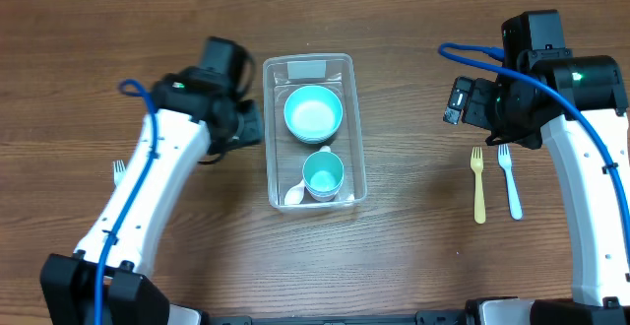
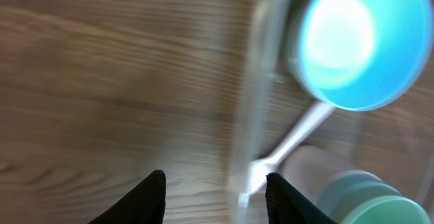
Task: Pack container
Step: 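Carry the white spoon into the container beside the cups, release, then move the left gripper to the white fork and grasp it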
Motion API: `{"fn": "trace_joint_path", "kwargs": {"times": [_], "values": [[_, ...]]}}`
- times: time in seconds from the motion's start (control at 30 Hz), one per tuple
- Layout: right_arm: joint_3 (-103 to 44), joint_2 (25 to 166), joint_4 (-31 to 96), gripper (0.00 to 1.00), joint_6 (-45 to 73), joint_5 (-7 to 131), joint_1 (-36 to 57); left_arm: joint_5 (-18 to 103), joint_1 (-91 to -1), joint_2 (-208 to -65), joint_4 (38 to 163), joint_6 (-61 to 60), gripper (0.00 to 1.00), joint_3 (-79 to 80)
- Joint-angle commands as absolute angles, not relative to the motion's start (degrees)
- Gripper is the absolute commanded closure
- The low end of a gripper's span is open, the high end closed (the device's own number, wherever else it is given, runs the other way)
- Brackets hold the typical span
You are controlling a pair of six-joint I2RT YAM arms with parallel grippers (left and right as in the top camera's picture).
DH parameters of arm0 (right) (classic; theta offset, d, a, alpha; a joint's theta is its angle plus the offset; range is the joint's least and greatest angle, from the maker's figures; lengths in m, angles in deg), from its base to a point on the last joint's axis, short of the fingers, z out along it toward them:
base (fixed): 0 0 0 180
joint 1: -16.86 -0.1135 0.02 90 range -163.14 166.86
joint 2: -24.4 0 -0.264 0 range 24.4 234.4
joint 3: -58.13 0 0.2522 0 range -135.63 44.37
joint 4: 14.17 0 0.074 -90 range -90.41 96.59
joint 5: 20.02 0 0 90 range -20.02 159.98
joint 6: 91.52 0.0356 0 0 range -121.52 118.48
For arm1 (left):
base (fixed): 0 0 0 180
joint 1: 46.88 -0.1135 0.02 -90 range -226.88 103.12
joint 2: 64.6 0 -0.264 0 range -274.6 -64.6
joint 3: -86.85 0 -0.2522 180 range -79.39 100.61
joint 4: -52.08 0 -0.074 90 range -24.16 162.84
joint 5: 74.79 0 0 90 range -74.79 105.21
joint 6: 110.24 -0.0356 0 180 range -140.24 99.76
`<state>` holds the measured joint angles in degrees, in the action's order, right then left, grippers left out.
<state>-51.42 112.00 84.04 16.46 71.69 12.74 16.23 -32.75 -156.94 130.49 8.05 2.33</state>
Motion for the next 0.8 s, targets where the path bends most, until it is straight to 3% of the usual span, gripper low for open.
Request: {"fn": "trace_joint_path", "kwargs": {"times": [0.0,0.43,0.5,0.67,0.77], "values": [[-52.73,110.88,83.75,0.00,16.48,72.02,12.98,16.05,-40.70,-156.41,132.80,3.55,0.54,3.66],[-52.73,110.88,83.75,0.00,16.48,72.02,12.98,12.23,-64.00,-156.41,135.91,-4.64,0.50,-2.42],[-52.73,110.88,83.75,0.00,16.48,72.02,12.98,11.48,-66.10,-156.43,133.96,-5.15,0.46,-6.18],[-52.73,110.88,83.75,0.00,16.48,72.02,12.98,4.07,-71.17,-156.43,125.20,-8.32,0.21,-17.87],[-52.73,110.88,83.75,0.00,16.48,72.02,12.98,3.00,-73.40,-156.43,120.28,-13.74,0.15,-21.58]]}}
